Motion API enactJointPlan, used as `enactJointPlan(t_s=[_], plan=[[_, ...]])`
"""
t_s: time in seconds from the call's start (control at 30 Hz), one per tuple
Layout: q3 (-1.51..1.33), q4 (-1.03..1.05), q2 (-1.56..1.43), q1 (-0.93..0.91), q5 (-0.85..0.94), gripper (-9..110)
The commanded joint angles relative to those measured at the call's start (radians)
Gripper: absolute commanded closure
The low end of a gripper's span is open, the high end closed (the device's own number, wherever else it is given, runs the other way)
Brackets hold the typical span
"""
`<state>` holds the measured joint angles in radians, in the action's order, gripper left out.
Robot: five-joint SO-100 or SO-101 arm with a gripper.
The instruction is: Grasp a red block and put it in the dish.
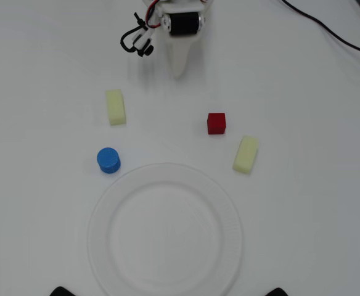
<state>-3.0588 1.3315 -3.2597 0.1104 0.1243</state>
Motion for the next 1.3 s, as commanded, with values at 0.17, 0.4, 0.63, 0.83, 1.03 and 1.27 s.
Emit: enactJointPlan(t_s=[0.17,0.4,0.63,0.83,1.03,1.27], plan=[[-0.1,0.08,-0.192,0.017,0.038,101],[-0.1,0.077,-0.192,0.017,0.035,101],[-0.034,0.078,-0.175,0.0,0.026,101],[0.311,0.008,0.281,-0.023,0.026,101],[0.657,-0.018,0.761,0.025,0.006,101],[0.934,-0.049,1.091,0.13,-0.038,87]])
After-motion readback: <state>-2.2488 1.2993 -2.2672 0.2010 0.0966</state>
